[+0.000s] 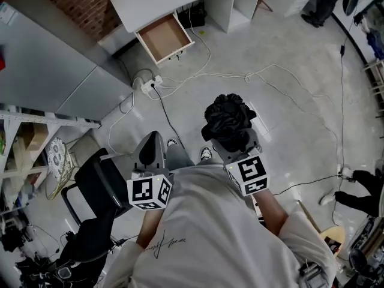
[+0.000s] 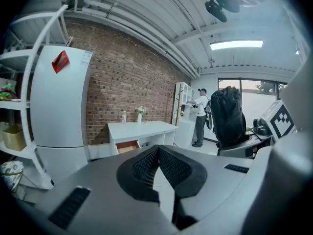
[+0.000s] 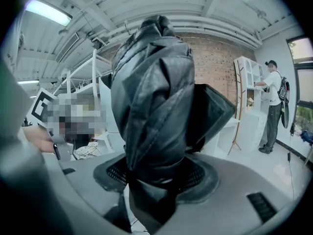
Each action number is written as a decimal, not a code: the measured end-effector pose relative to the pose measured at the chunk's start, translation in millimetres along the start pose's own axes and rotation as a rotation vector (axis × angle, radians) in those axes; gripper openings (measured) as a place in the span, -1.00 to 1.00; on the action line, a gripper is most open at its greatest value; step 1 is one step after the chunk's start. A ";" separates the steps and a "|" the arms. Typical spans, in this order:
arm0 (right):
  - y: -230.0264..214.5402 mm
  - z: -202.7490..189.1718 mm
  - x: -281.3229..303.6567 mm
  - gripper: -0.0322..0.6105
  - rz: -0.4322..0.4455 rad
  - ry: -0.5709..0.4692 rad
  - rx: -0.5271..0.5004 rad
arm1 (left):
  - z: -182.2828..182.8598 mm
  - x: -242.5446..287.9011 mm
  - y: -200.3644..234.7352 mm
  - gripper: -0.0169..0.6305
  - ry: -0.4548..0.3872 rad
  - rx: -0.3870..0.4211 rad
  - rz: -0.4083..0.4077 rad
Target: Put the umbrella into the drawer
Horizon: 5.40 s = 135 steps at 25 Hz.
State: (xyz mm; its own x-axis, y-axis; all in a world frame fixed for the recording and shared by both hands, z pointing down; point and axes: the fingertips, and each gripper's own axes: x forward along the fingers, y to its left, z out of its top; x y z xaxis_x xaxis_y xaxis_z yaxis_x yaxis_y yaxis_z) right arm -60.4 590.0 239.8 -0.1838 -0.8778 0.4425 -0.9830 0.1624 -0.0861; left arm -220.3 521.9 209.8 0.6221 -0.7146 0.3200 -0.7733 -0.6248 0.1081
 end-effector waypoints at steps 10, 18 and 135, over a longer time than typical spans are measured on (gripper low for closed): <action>-12.3 12.7 10.5 -0.06 -0.009 -0.033 0.057 | 5.3 18.4 1.7 -0.90 0.008 0.011 -0.041; -24.8 28.7 47.1 -0.06 0.005 -0.021 0.026 | 16.5 62.4 18.2 -0.90 -0.010 -0.012 -0.062; -223.6 145.4 566.7 -0.06 0.626 0.359 -0.295 | 70.5 481.1 218.0 -0.90 0.199 -0.346 0.382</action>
State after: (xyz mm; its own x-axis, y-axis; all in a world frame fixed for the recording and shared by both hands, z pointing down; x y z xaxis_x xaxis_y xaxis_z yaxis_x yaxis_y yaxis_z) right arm 55.8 -9.3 380.0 -0.6451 -0.3912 0.6564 -0.6468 0.7370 -0.1964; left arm -81.0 19.7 320.9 0.2800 -0.7758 0.5654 -0.9556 -0.1690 0.2413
